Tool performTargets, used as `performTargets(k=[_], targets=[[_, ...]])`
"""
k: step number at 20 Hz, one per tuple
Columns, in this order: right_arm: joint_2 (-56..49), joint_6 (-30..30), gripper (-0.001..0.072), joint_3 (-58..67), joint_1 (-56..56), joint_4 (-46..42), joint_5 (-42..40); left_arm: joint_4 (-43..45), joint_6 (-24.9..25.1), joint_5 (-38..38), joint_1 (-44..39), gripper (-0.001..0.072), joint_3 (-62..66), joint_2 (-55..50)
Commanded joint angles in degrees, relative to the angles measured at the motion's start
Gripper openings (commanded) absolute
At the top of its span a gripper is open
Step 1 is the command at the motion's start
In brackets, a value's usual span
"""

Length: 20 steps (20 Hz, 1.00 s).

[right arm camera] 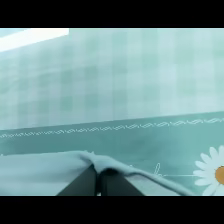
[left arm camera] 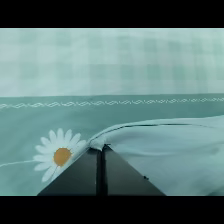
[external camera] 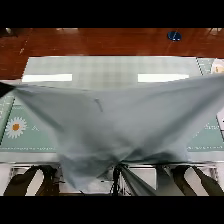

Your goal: Fold the shirts.

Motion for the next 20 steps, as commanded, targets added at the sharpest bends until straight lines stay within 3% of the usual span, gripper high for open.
performTargets(k=[1, 4, 6, 9, 12, 15, 20], targets=[[-8.33, -3.10, 0.0023, -9.16, 0.46, -0.07, -12.48, 0.07, 3.02, 21.44, -9.18, 0.0020, -10.16, -8.87], [-17.35, -7.41, 0.0023, -9.16, 4.74, 0.70, -23.08, 0.00, 5.62, 39.78, -14.38, 0.0021, -5.95, -19.52], [-22.29, -12.15, 0.0024, -9.16, 9.46, 0.63, -30.75, -0.02, 6.16, 47.52, -15.41, 0.0020, -2.05, -25.75], [-28.48, -15.41, 0.0024, -9.16, 15.30, -0.70, -46.29, 0.00, 10.71, 49.40, -15.67, 0.0021, 3.58, -33.88], [-33.83, -15.65, 0.0023, -9.16, 17.99, -1.22, -57.86, -0.50, 10.99, 52.89, -15.91, 0.0021, 5.40, -39.74], [-38.71, -15.98, 0.0024, -9.16, 18.36, -1.44, -60.72, -0.66, 10.99, 56.54, -17.11, 0.0021, 5.38, -44.46], [-43.82, -17.16, 0.0024, -9.16, 18.36, -1.73, -58.86, -0.61, 11.63, 58.38, -19.93, 0.0021, 5.35, -50.82]])
